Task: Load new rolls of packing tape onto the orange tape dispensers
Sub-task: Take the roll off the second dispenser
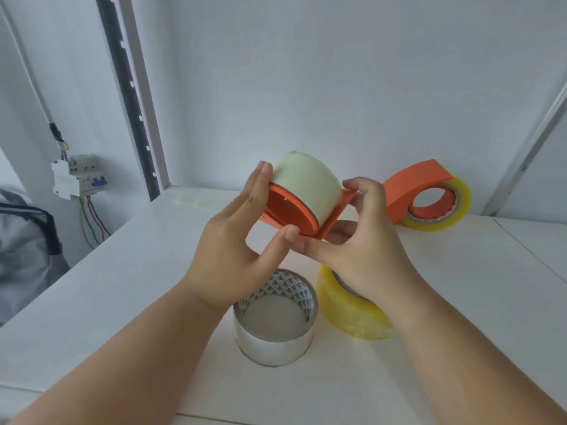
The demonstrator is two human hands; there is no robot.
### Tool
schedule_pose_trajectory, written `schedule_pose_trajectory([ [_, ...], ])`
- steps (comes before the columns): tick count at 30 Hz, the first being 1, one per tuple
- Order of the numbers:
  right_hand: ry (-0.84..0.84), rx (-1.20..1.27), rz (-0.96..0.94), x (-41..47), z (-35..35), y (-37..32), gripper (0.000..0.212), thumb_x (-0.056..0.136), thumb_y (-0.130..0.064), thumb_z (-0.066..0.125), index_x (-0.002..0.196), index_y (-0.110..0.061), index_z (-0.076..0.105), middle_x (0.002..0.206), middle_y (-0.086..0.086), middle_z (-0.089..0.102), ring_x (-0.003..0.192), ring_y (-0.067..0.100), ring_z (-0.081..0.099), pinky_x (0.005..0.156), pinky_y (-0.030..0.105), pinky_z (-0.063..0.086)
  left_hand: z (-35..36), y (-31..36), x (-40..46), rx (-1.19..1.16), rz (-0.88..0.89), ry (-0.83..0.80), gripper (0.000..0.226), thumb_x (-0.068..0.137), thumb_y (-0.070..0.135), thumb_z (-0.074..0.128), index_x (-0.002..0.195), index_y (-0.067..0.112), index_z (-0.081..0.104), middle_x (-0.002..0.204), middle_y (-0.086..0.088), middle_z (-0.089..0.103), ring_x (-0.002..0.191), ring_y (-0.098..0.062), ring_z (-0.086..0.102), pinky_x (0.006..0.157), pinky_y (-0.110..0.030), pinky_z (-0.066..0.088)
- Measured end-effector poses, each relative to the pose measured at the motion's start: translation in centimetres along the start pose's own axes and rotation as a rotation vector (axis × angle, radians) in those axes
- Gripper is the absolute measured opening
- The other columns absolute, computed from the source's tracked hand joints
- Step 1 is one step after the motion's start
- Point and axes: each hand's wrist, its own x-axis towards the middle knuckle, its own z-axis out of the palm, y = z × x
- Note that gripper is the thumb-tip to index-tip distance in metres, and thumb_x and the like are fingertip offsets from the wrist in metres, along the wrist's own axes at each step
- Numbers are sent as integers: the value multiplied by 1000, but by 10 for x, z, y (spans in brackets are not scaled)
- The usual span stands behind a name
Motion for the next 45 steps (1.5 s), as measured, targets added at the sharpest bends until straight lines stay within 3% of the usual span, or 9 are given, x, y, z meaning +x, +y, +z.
schedule_pose_trajectory([
  [4, -85, 149, 18, -1, -3, -4, 73, 46, -48, 81, 107, -42, 41, 121, -13, 55, 94, -2, 67, 84, 19, 54, -2, -3, 4, -92, -102, 14, 94, 79, 65, 53, 147, 8, 22, 142, -3, 45, 132, -9, 42, 105, -19, 35],
  [10, -119, 224, 13, 0, -11, -3, 42, 64, -36, 78, 97, -27, 54, 102, -5, 66, 86, 8, 71, 76, 25, 54, -3, -4, 3, -218, -132, 19, 96, 76, 58, 64, 146, 8, 22, 148, -7, 34, 139, -15, 31, 111, -45, 32],
  [15, 2, 32, 49, 4, -13, 3, 15, 81, -37, 67, 80, -24, 60, 87, 18, 70, 81, 33, 69, 85, 53, 52, 2, -3, 1, -145, -156, -73, 99, 71, 49, 69, 146, 12, 17, 144, -2, 33, 136, -15, 34, 108, -42, 36],
  [18, 24, 13, 57, 5, -14, 2, 11, 81, -31, 69, 78, -22, 62, 90, 3, 73, 76, 20, 71, 85, 49, 53, 1, -4, 2, -153, -206, -89, 97, 70, 55, 69, 145, 19, 20, 138, -4, 41, 130, -16, 41, 105, -42, 40],
  [23, 13, -129, 55, 6, -16, 7, 19, 82, -23, 71, 68, -23, 57, 96, -20, 67, 68, -2, 66, 68, 15, 48, -10, -2, 8, -315, -314, 66, 80, 67, 47, 71, 135, 24, 35, 122, 10, 51, 118, -7, 51, 100, -44, 46],
  [29, -12, -264, -10, 7, -11, 13, 28, 80, -17, 73, 59, -19, 55, 92, -16, 67, 75, 2, 66, 67, 9, 47, -13, 4, 9, -326, -312, 125, 82, 65, 42, 73, 136, 19, 38, 123, 17, 48, 118, -2, 51, 101, -41, 46],
  [34, 9, -391, -36, 10, -13, 19, 21, 81, -12, 71, 64, -4, 60, 99, -2, 69, 89, 12, 65, 83, 37, 52, -25, -3, 13, -494, -379, 295, 75, 68, 40, 68, 133, 14, 40, 117, -6, 58, 110, -18, 58, 82, -55, 53],
  [39, -143, -509, -73, 8, -8, 25, 6, 83, -19, 68, 83, -14, 69, 106, -2, 69, 95, 16, 63, 87, 38, 50, -21, -3, 7, -459, -371, 240, 62, 70, 37, 69, 125, 35, 42, 113, 7, 55, 108, -16, 56, 89, -63, 47],
  [45, -403, -609, -55, 7, -9, 25, 32, 99, -18, 41, 124, -22, 61, 140, -5, 52, 138, 11, 33, 96, 1, 12, -23, -4, 13, -458, -380, 281, 62, 68, 37, 69, 122, 32, 38, 111, 11, 54, 105, -9, 57, 94, -57, 47],
])
